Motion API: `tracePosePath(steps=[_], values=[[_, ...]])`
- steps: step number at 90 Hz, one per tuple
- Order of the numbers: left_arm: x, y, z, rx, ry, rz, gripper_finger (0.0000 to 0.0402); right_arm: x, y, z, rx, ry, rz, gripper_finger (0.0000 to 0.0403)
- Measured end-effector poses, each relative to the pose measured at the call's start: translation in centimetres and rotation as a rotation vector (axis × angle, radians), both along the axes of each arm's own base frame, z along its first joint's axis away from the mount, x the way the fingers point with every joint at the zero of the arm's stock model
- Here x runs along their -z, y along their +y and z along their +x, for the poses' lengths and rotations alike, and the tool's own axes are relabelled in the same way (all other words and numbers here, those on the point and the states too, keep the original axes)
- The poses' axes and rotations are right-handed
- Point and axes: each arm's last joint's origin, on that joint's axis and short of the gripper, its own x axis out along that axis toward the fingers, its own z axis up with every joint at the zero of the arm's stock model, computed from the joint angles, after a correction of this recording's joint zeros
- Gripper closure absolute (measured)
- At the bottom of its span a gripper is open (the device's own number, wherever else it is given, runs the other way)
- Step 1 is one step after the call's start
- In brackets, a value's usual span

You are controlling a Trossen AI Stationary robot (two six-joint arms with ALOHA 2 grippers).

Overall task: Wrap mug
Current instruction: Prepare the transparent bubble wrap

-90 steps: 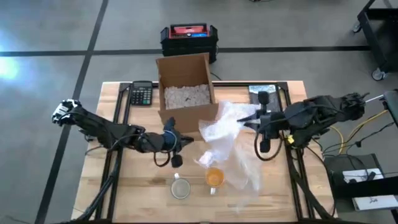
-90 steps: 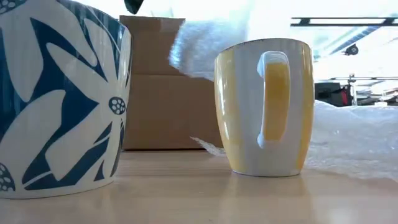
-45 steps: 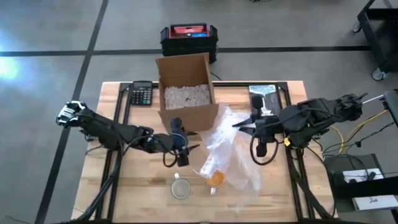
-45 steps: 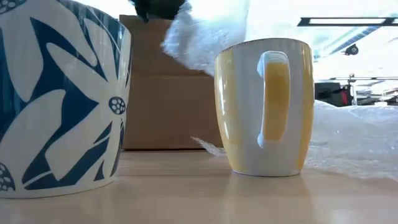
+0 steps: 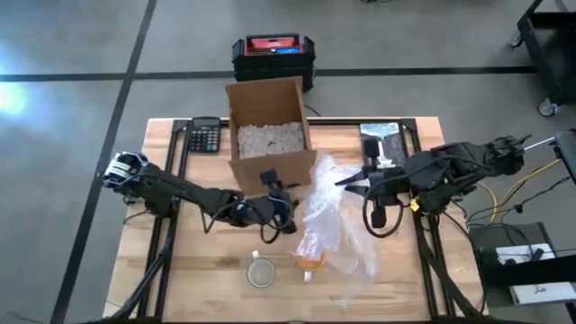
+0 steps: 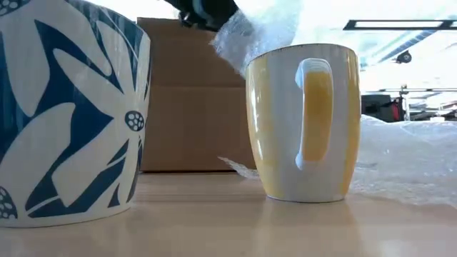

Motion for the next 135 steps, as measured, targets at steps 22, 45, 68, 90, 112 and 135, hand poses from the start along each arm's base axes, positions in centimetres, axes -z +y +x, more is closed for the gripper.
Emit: tracePosePath(steps=[22,45,68,90,112,135], values=[[-2.1,-0.4,0.1,-0.05,0.109,0.079,0.039,0.6,-0.1,-0.3,0.086,0.055,0.16,0.0394],[-5.2,-1.5,-3.6,-0.136,0.202,0.071,0.0401,2.0,-0.6,-1.6,0.181,0.229,0.214,0.032],[-6.3,-1.7,-8.6,-0.23,0.277,-0.038,0.0401,3.9,-0.9,-2.4,0.278,0.44,0.188,0.0223],[-6.1,-1.9,-12.2,-0.266,0.382,-0.173,0.0402,5.0,-0.7,-2.2,0.33,0.525,0.223,0.0192],[-6.3,-2.9,-14.3,-0.228,0.463,-0.22,0.0402,11.3,0.4,-0.5,0.329,0.659,0.192,0.0198],[-6.2,-3.3,-14.8,-0.214,0.481,-0.244,0.0402,22.2,1.5,1.0,0.33,0.66,0.227,0.022]])
